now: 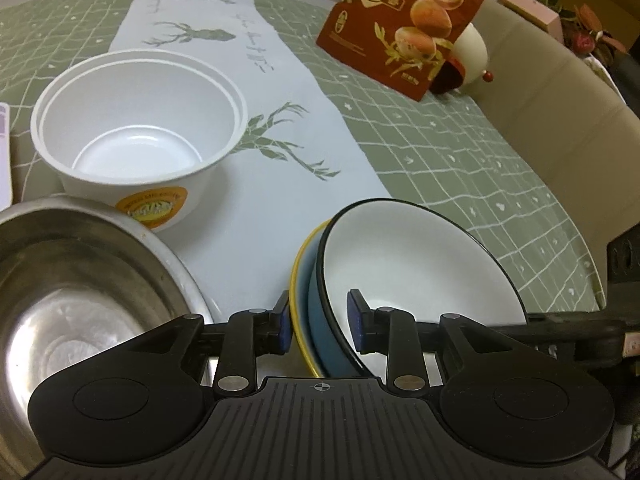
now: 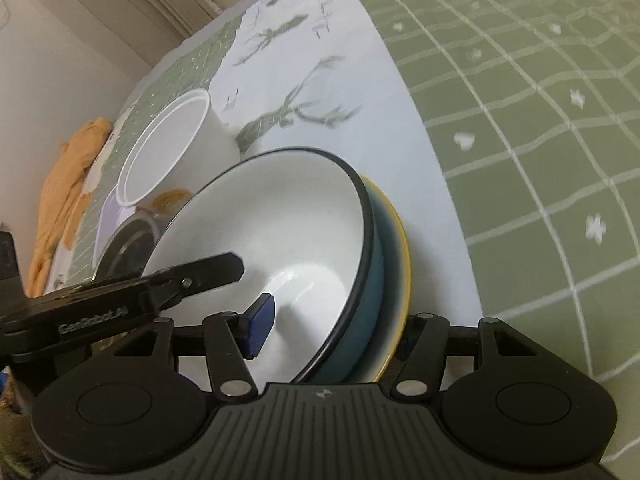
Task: Organize plates and bowls
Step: 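Lower the blue bowl into the yellow-rimmed bowl and open both grippers, then move both grippers to the white plastic bowl and grasp its rim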
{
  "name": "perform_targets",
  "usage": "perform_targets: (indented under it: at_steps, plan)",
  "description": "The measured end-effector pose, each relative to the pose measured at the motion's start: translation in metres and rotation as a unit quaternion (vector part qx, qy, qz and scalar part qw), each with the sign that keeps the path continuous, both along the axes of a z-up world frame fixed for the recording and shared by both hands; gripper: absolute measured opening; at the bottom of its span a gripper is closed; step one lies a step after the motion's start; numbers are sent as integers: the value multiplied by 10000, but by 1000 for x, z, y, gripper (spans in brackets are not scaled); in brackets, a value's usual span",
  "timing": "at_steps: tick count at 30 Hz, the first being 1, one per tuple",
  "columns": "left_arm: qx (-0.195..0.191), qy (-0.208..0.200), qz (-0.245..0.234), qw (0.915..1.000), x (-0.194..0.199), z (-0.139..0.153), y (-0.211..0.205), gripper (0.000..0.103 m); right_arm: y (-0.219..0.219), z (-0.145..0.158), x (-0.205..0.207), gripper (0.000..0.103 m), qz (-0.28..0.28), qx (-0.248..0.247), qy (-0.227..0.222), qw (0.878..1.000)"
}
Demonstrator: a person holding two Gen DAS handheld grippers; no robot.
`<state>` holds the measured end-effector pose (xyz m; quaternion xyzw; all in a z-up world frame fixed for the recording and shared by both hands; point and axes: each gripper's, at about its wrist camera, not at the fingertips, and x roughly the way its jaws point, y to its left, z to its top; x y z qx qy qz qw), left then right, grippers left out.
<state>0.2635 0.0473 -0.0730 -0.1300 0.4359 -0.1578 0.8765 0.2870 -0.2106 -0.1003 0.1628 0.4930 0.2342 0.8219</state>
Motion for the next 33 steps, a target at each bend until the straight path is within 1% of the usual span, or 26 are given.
perform_targets:
  at_steps: [3, 6, 9, 12, 14, 16, 18, 19, 20, 22, 23, 24, 25, 26, 27, 28, 29, 30, 31, 32, 33]
  plan:
    - [103, -76, 29, 9999, 2, 0, -1, 30, 1, 0, 13, 59, -78, 31, -74, 9999]
    - [127, -80, 53, 9999, 2, 0, -1, 30, 4, 0, 22, 58, -95, -12, -191, 9998]
    - [67, -42, 59, 10000, 2, 0, -1, 30, 4, -3, 26, 58, -67, -25, -188, 9998]
    - [-88, -5, 95, 9999, 1, 2, 3, 30, 2, -2, 25, 58, -30, -92, -221, 9997]
    - [-142, -137, 196, 9996, -3, 11, 10, 29, 1, 6, 20, 58, -117, -282, -424, 9986]
    - [-299, -463, 397, 9977, -12, 30, 25, 29, -1, 21, 15, 58, -190, -482, -698, 9962]
    - [-613, -831, 685, 9923, -20, 51, 46, 29, -3, 42, 8, 58, -248, -684, -1028, 9920]
    - [-697, -1020, 945, 9878, -22, 62, 59, 29, -4, 51, 6, 58, -276, -787, -1168, 9897]
    - [-692, -1153, 1295, 9824, -22, 73, 72, 29, -3, 62, 3, 58, -302, -912, -1318, 9866]
    - [-617, -1136, 1958, 9721, -12, 85, 95, 29, 4, 86, 4, 59, -329, -1159, -1579, 9801]
    - [-516, -1079, 2178, 9686, -2, 88, 104, 29, 10, 97, 7, 60, -344, -1264, -1658, 9774]
    - [-277, -1043, 2400, 9648, 11, 90, 113, 29, 20, 109, 13, 64, -335, -1345, -1709, 9755]
    - [-10, -1039, 2608, 9598, 22, 89, 119, 29, 28, 116, 20, 71, -286, -1380, -1696, 9754]
    - [255, -1018, 2797, 9543, 32, 83, 124, 29, 39, 122, 31, 72, -209, -1431, -1603, 9764]
    - [316, -957, 2889, 9520, 36, 75, 130, 29, 51, 126, 45, 72, -179, -1509, -1440, 9778]
    - [133, -822, 2864, 9545, 40, 62, 137, 30, 62, 127, 55, 72, -203, -1565, -1296, 9789]
    - [-219, -612, 2681, 9612, 44, 48, 145, 30, 71, 128, 64, 72, -210, -1603, -1165, 9799]
    - [-529, -400, 2522, 9654, 48, 37, 149, 30, 82, 127, 72, 72, -186, -1622, -1112, 9803]
    - [-828, -192, 2434, 9662, 51, 26, 157, 29, 93, 126, 76, 75, -161, -1646, -1145, 9796]
    - [-962, -81, 2404, 9659, 55, 19, 162, 29, 104, 125, 79, 78, -138, -1662, -1196, 9787]
    - [-965, -32, 2376, 9665, 59, 16, 163, 30, 115, 124, 82, 82, -107, -1661, -1231, 9783]
